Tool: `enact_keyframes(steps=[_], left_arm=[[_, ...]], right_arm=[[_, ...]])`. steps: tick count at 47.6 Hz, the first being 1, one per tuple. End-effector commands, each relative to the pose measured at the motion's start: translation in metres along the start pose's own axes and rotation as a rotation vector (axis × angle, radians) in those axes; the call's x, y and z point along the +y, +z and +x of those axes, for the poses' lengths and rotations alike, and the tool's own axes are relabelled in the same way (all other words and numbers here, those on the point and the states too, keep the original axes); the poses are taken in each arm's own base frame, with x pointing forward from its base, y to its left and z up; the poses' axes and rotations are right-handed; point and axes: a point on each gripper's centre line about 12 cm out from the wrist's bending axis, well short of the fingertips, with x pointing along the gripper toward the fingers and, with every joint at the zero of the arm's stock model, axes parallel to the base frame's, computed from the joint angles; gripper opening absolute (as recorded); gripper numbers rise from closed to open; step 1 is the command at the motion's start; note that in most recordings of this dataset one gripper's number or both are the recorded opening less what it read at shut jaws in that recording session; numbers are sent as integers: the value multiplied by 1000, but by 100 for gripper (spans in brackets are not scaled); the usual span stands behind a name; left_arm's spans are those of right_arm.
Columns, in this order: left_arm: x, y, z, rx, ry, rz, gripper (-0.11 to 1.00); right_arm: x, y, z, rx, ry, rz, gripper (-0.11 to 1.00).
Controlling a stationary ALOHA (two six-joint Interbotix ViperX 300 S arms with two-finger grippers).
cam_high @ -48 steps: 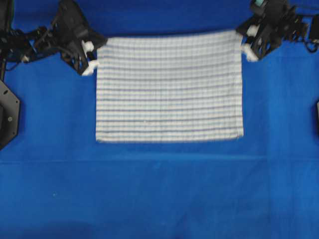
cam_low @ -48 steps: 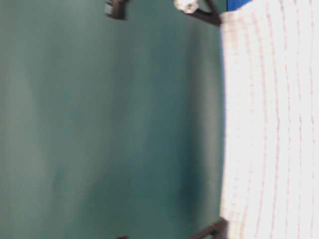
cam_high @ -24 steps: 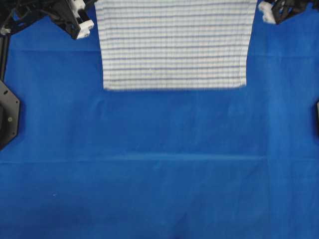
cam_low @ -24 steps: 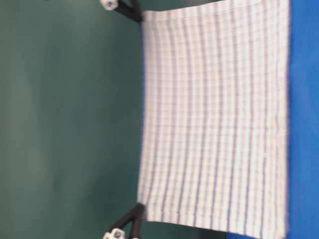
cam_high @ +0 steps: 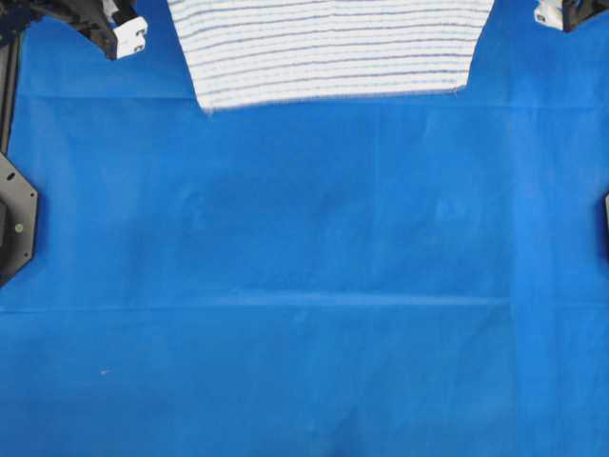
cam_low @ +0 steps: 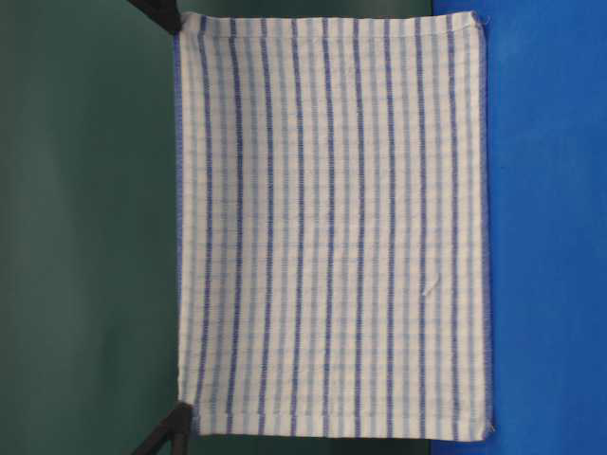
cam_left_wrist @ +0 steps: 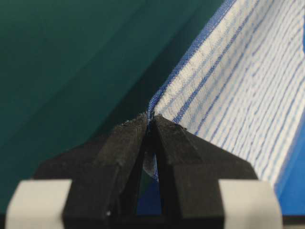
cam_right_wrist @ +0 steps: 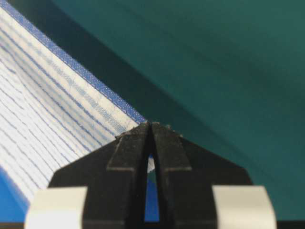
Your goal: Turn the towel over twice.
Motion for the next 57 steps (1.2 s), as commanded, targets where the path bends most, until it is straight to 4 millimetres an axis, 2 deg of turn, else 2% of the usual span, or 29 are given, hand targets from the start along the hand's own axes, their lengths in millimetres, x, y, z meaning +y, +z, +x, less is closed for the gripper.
enact_keyframes(steps=[1,17,24,29,34,44,57], left_arm=[[2,10,-2,-27,4,-3,5],[-5,13,-1,-34,-20,5,5],[-21,9,-5,-21,-72,9,5],[-40,-2,-10,19,-139,12,5],[-62,-19,-16,80,-217,-11,5],[-115,-71,-43,237,-408,0,5],[-175,-123,-76,459,-603,-72,5]], right_arm=[[-1,10,-3,-27,-3,3,3],[3,12,-9,-22,3,7,3],[21,-2,-12,66,35,17,3],[41,-22,-16,165,79,45,3],[70,-49,-24,268,155,67,3],[121,-100,-43,431,294,101,3],[176,-166,-59,675,339,113,3]])
